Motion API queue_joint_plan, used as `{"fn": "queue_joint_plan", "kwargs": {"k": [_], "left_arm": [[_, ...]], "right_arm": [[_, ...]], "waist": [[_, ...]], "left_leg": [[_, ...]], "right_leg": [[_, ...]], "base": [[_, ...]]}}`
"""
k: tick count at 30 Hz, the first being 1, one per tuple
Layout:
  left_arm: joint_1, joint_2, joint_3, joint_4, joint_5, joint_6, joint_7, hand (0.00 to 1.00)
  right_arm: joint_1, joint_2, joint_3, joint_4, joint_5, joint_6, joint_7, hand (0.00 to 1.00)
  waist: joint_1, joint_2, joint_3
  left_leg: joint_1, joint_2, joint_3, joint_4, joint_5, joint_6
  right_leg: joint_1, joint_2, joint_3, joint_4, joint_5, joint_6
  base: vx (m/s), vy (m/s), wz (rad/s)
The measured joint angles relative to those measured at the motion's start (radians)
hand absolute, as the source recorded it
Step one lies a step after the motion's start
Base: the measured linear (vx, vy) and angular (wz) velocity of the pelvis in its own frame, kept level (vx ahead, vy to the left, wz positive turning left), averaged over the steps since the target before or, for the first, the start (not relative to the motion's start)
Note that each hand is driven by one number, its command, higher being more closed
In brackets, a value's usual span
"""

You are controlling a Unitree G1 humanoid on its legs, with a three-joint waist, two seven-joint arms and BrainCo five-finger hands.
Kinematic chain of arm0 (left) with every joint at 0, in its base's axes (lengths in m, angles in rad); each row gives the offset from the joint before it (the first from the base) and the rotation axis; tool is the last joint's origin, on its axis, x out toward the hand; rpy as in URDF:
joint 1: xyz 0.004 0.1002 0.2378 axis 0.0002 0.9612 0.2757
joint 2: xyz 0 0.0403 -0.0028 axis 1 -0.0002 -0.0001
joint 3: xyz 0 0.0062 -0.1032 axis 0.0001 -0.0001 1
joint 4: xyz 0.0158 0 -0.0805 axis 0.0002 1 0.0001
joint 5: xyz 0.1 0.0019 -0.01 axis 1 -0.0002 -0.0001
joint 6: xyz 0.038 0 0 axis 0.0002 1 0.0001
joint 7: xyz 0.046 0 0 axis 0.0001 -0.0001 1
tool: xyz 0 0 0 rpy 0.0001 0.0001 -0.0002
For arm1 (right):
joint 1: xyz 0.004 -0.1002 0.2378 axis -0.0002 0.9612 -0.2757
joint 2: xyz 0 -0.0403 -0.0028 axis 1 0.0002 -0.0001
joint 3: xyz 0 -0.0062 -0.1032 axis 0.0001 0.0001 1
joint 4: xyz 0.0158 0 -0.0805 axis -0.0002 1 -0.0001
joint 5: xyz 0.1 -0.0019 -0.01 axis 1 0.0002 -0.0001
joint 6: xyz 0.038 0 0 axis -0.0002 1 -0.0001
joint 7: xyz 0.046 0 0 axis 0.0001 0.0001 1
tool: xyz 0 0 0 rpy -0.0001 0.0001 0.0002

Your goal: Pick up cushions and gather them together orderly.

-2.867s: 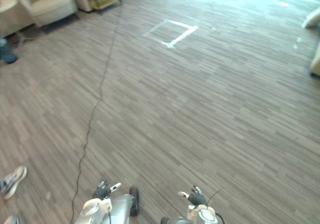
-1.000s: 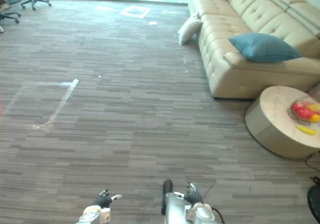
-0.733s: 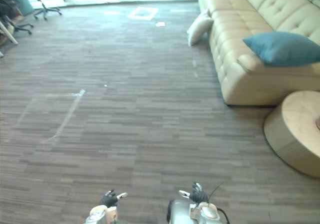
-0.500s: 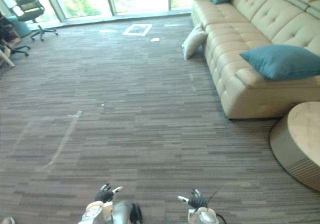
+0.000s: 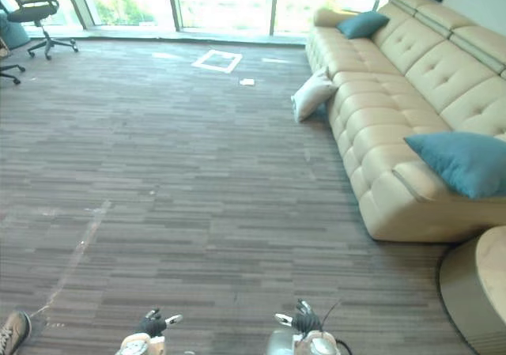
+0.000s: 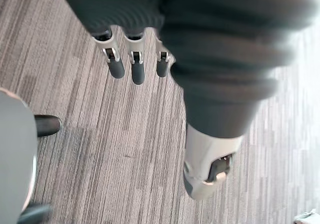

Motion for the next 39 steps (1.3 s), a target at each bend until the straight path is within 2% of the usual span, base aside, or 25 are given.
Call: {"fn": "queue_joint_plan", "kwargs": {"k": [1,2,5,7,8,9,12,14,15,17,18,19,20,21,23,24,25,26,28,29,32,34,36,38,39], "left_arm": [[-0.003,-0.002,-0.004,-0.002,0.0,-0.001,-0.002,0.0],[-0.007,-0.003,0.003,-0.001,0.001,-0.003,-0.003,0.0],[0.002,-0.043,0.048,-0.002,0.015,-0.006,-0.005,0.0],[-0.001,-0.053,0.074,-0.003,0.02,-0.006,-0.005,0.0],[-0.004,-0.066,0.098,-0.008,0.02,-0.006,-0.007,0.0],[0.002,-0.074,0.128,-0.025,0.019,-0.007,-0.009,0.0],[0.008,-0.06,0.132,-0.055,0.019,-0.009,-0.01,0.0],[0.008,-0.056,0.132,-0.072,0.006,-0.016,-0.009,0.0],[0.009,-0.053,0.131,-0.079,-0.002,-0.025,-0.008,0.0],[0.01,-0.048,0.127,-0.081,-0.002,-0.028,-0.005,0.0],[0.012,-0.049,0.11,-0.081,-0.001,-0.028,-0.002,0.0],[0.015,-0.046,0.086,-0.084,-0.001,-0.028,-0.001,0.0],[0.016,-0.045,0.081,-0.083,-0.001,-0.028,-0.001,0.0],[0.017,-0.017,0.072,-0.077,0.0,-0.027,-0.001,0.0],[0.017,-0.005,0.062,-0.06,0.0,-0.027,-0.001,0.0],[0.014,0.02,0.052,-0.056,0.0,-0.026,0.0,0.0],[0.014,0.02,0.052,-0.056,0.0,-0.026,0.0,0.0],[0.016,0.028,0.041,-0.032,0.0,-0.018,0.003,0.0],[0.017,0.024,0.016,-0.019,0.0,-0.015,0.004,0.0],[0.016,0.018,-0.005,-0.018,0.0,-0.007,0.003,0.0],[0.006,0.01,-0.007,-0.016,0.0,-0.004,0.0,0.0],[0.004,0.011,-0.023,-0.016,0.0,-0.005,-0.001,0.0],[0.015,0.019,-0.024,-0.019,0.003,-0.007,-0.003,0.0],[0.025,-0.006,0.0,-0.012,0.011,-0.007,-0.004,0.0],[0.033,-0.022,0.039,-0.011,0.019,-0.007,-0.004,0.0]], "right_arm": [[-0.003,0.008,-0.001,0.0,0.001,0.001,0.0,0.0],[-0.007,0.01,-0.006,0.0,0.008,0.001,0.0,0.0],[-0.022,0.007,-0.011,-0.006,-0.001,0.002,0.001,0.0],[-0.02,0.004,-0.03,-0.012,-0.001,0.008,0.0,0.0],[-0.018,-0.003,-0.035,-0.017,-0.002,0.013,-0.001,0.0],[-0.016,-0.007,-0.034,-0.011,-0.003,0.022,-0.003,0.0],[-0.014,0.004,-0.033,0.015,-0.002,0.026,-0.005,0.0],[-0.015,0.006,-0.032,0.039,-0.002,0.027,-0.008,0.0],[-0.018,0.008,-0.033,0.041,-0.002,0.029,-0.01,0.0],[-0.01,0.012,-0.032,0.042,-0.002,0.029,-0.012,0.0],[-0.003,0.006,-0.029,0.042,-0.002,0.028,-0.013,0.0],[0.001,-0.006,-0.002,0.046,-0.002,0.03,-0.013,0.0],[0.003,-0.004,0.004,0.046,-0.003,0.03,-0.013,0.0],[0.02,0.013,0.007,0.047,-0.002,0.03,-0.013,0.0],[0.029,0.018,0.007,0.041,-0.003,0.027,-0.011,0.0],[0.027,0.036,0.0,0.041,0.0,0.028,-0.012,0.0],[0.026,0.036,0.0,0.041,0.0,0.028,-0.012,0.0],[0.022,0.033,0.003,0.038,-0.005,0.027,-0.006,0.0],[0.024,0.019,0.006,0.029,-0.004,0.024,-0.005,0.0],[0.018,0.013,0.009,0.017,-0.004,0.019,-0.005,0.0],[-0.008,0.011,0.004,0.015,-0.002,0.006,-0.003,0.0],[-0.017,0.012,0.003,0.011,-0.001,0.004,-0.003,0.0],[-0.017,0.018,0.003,0.02,0.0,0.007,-0.003,0.0],[-0.026,0.013,-0.005,0.018,-0.002,0.008,-0.003,0.0],[-0.024,0.01,-0.008,0.018,-0.002,0.007,-0.004,0.0]], "waist": [[-0.014,-0.019,-0.002],[-0.021,-0.029,0.004],[-0.013,0.014,-0.004],[-0.019,0.048,-0.001],[-0.02,0.064,0.009],[-0.014,0.076,0.019],[0.003,0.052,0.033],[0.028,0.047,0.032],[0.035,0.043,0.033],[0.036,0.034,0.035],[0.038,0.047,0.027],[0.05,0.051,0.021],[0.052,0.045,0.018],[0.05,0.01,-0.006],[0.041,-0.01,-0.027],[0.041,-0.054,-0.018],[0.04,-0.054,-0.017],[0.036,-0.054,-0.009],[0.034,-0.032,0.004],[0.024,-0.019,0.006],[0.012,-0.008,0.014],[0.003,-0.008,0.017],[-0.01,-0.039,0.007],[-0.009,-0.014,-0.002],[-0.007,0.003,-0.011]], "left_leg": [[0.032,-0.01,-0.017,-0.029,-0.027,-0.018],[0.075,-0.018,-0.037,-0.04,-0.067,-0.009],[0.044,0.024,-0.05,0.155,-0.076,0.002],[-0.072,0.064,-0.075,0.455,-0.02,-0.11],[-0.174,0.108,-0.103,0.725,0.097,-0.245],[-0.243,0.163,-0.065,0.92,0.102,-0.244],[-0.33,0.196,0.037,1.007,0.048,-0.181],[-0.416,0.193,0.13,0.887,-0.006,-0.141],[-0.467,0.165,0.147,0.681,-0.009,-0.144],[-0.479,0.098,0.118,0.353,0.043,-0.148],[-0.503,0.076,0.07,0.164,0.117,-0.183],[-0.54,0.069,0.039,0.179,0.222,-0.184],[-0.54,0.058,0.033,0.188,0.253,-0.166],[-0.534,0.013,0.035,0.196,0.266,-0.072],[-0.528,-0.015,0.038,0.212,0.228,-0.038],[-0.441,-0.063,0.046,0.187,0.18,-0.021],[-0.435,-0.064,0.045,0.185,0.178,-0.018],[-0.315,-0.082,0.031,0.148,0.14,-0.004],[-0.197,-0.08,0.017,0.085,0.125,0.005],[-0.086,-0.067,0.005,0.013,0.118,0.016],[-0.017,-0.027,0.005,-0.009,0.077,0.017],[0.012,-0.007,0.008,-0.015,0.052,0.014],[0.09,-0.032,0.0,-0.048,-0.007,-0.018],[0.124,-0.01,-0.002,0.006,-0.041,-0.026],[0.083,0.012,0.001,0.153,-0.041,-0.028]], "right_leg": [[0.001,-0.009,0.005,-0.281,0.109,0.03],[-0.027,-0.014,0.033,-0.256,0.203,0.013],[-0.047,0.023,0.05,-0.1,0.135,-0.093],[0.014,0.047,0.022,-0.106,0.085,-0.108],[0.091,0.079,0.013,-0.128,0.046,-0.136],[0.183,0.115,0.018,-0.16,0.008,-0.156],[0.348,0.125,0.046,-0.248,-0.023,-0.168],[0.446,0.12,0.086,-0.344,-0.015,-0.152],[0.509,0.105,0.103,-0.406,-0.015,-0.135],[0.569,0.079,0.116,-0.459,-0.029,-0.112],[0.605,0.077,0.127,-0.509,-0.039,-0.092],[0.632,0.072,0.143,-0.53,-0.06,-0.06],[0.64,0.063,0.143,-0.53,-0.068,-0.048],[0.627,0.016,0.144,-0.46,-0.09,-0.015],[0.513,-0.01,0.167,-0.215,-0.094,0.002],[0.381,-0.048,0.215,0.151,-0.002,0.107],[0.374,-0.05,0.218,0.169,0.002,0.112],[0.304,-0.071,0.204,0.406,0.015,0.113],[0.264,-0.078,0.147,0.492,-0.02,0.042],[0.194,-0.07,0.087,0.467,-0.071,-0.008],[0.059,-0.025,0.03,0.242,-0.089,-0.014],[0.015,-0.003,0.008,-0.055,-0.002,-0.001],[-0.002,-0.017,0.027,-0.348,0.147,0.013],[-0.023,0.008,0.048,-0.225,0.227,-0.03],[-0.015,0.016,0.043,-0.178,0.205,-0.084]], "base": [[0.67,-0.261,0.58],[0.56,-0.23,0.48],[0.67,-0.264,-0.02],[0.6,-0.259,0.09],[0.65,-0.188,-0.02],[0.65,-0.188,-0.1],[0.54,-0.095,-0.37],[0.49,-0.045,-0.64],[0.53,0.067,-0.53],[0.55,0.11,-0.31],[0.56,0.206,-0.37],[0.58,0.253,-0.39],[0.74,0.325,-0.31],[0.51,0.212,-0.03],[0.69,0.254,0.17],[0.73,0.273,0.24],[0.83,0.27,0.28],[0.36,0.09,0.12],[0.55,0.102,0.15],[0.53,0.065,0.18],[0.53,-0.061,0.15],[0.49,-0.132,0.19],[0.62,-0.226,0.3],[0.65,-0.234,-0.1],[0.45,-0.182,-0.23]]}}
